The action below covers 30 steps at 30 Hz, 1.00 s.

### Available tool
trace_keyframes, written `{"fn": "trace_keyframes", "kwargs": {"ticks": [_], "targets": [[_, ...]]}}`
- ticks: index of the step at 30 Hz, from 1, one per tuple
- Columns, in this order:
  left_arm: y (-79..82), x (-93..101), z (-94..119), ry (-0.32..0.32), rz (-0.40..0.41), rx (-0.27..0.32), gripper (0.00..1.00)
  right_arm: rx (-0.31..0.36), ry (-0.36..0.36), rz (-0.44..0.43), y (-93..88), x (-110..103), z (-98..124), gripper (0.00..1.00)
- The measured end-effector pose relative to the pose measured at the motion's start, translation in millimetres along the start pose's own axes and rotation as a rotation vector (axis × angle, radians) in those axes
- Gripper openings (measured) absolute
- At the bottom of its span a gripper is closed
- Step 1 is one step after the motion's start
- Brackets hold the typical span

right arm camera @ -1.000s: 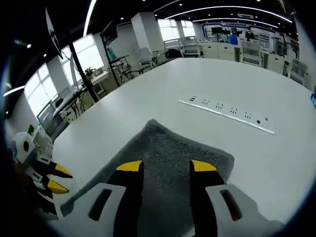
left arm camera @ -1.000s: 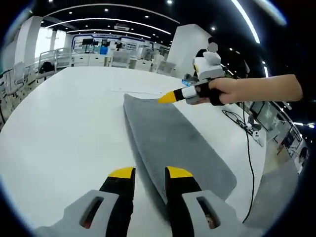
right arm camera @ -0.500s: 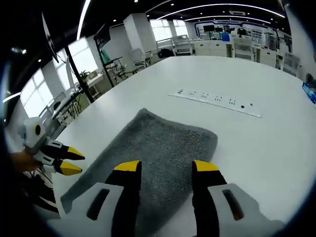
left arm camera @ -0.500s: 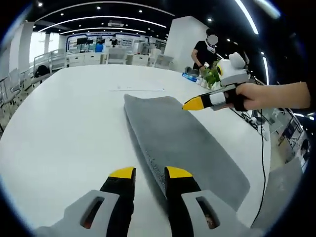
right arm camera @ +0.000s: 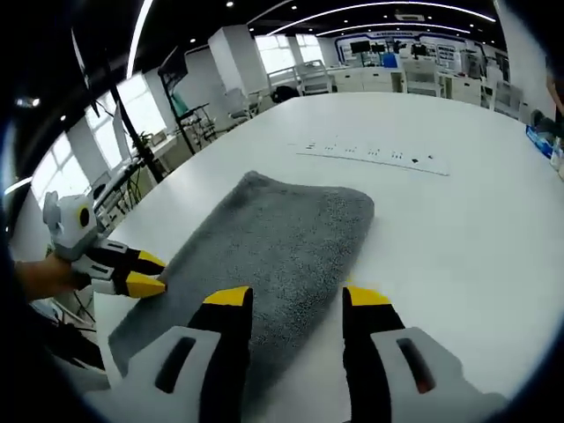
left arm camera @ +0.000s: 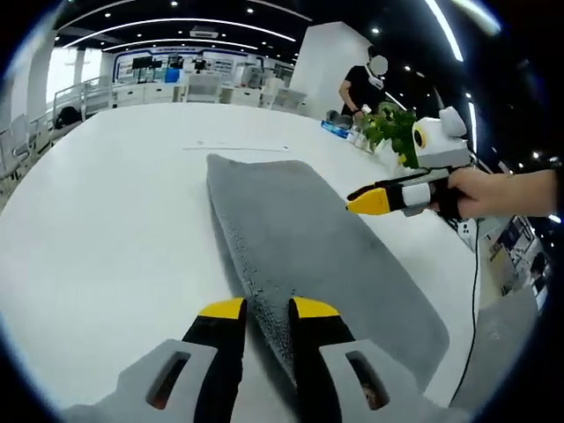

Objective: Fold the towel on the table until its edges align and the towel forms a compact rectangular stack.

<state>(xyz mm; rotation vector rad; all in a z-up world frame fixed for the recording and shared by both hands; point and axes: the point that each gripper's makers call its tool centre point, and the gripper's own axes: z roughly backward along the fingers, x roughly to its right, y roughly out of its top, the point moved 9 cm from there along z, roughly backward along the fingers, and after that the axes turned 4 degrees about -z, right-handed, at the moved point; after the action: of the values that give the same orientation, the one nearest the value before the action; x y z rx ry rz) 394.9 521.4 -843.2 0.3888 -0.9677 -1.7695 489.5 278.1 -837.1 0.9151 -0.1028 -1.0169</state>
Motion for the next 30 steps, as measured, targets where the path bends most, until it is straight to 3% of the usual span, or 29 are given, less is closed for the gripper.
{"fn": "trace_keyframes", "kwargs": {"ticks": [5, 13, 30], "targets": [[-1.0, -0.6, -3.1, 0.004, 0.005, -0.005, 0.18, -0.008, 0.0, -0.014, -13.4, -1.0, 5.2, 0.4], [1.1, 0.0, -3.0, 0.0, 0.004, 0.006, 0.06, -0.027, 0.006, -0.027, -30.4, -7.2, 6.4, 0.39], [12.9, -0.4, 5.5, -0.009, -0.025, 0.026, 0.04, -0.023, 0.017, 0.0, -29.1, -15.8, 8.1, 0.37]]}}
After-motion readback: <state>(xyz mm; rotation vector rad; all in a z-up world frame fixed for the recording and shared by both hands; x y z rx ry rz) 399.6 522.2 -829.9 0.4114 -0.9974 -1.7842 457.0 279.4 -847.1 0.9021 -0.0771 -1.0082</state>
